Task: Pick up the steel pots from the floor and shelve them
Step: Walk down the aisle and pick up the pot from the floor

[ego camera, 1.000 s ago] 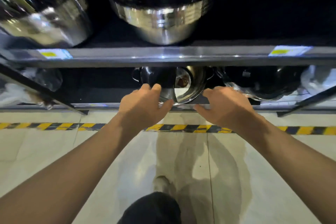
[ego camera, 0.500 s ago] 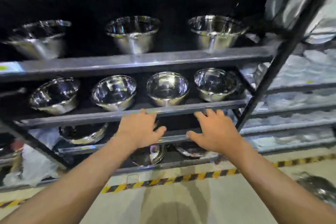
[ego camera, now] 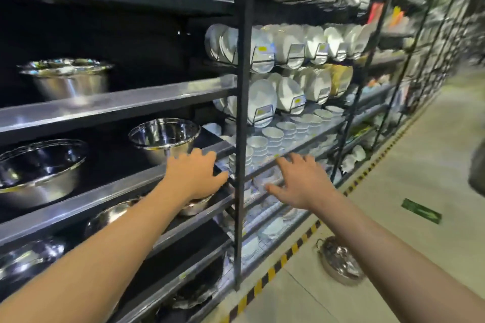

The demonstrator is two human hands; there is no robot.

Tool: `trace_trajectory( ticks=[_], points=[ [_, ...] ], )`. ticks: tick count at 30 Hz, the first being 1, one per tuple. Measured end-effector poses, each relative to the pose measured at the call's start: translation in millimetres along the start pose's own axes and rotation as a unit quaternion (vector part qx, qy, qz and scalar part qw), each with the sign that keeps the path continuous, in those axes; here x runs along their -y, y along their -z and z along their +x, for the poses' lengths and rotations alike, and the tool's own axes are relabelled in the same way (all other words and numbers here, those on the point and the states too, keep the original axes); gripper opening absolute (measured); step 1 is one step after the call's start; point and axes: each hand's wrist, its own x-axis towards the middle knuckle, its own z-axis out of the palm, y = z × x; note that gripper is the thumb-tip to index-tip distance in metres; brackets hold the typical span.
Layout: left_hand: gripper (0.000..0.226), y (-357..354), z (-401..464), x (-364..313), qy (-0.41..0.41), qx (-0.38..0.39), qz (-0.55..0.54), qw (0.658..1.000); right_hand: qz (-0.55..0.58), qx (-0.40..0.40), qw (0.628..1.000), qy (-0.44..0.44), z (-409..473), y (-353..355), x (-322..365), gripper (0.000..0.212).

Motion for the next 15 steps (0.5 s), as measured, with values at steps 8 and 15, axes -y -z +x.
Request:
trace_trajectory(
  ticks=[8,15],
  points=[
    [0.067,11,61,-105,-0.167,-0.007,-0.036,0.985,-0.032,-0.009,0.989,-0.147,-49,25,-70,0.075],
    [0.068,23,96,-242,-0.285,-0.01,-0.035,0.958,-0.066,-0.003,0.956,-0.285,-108,37,-173,0.074]
  ],
)
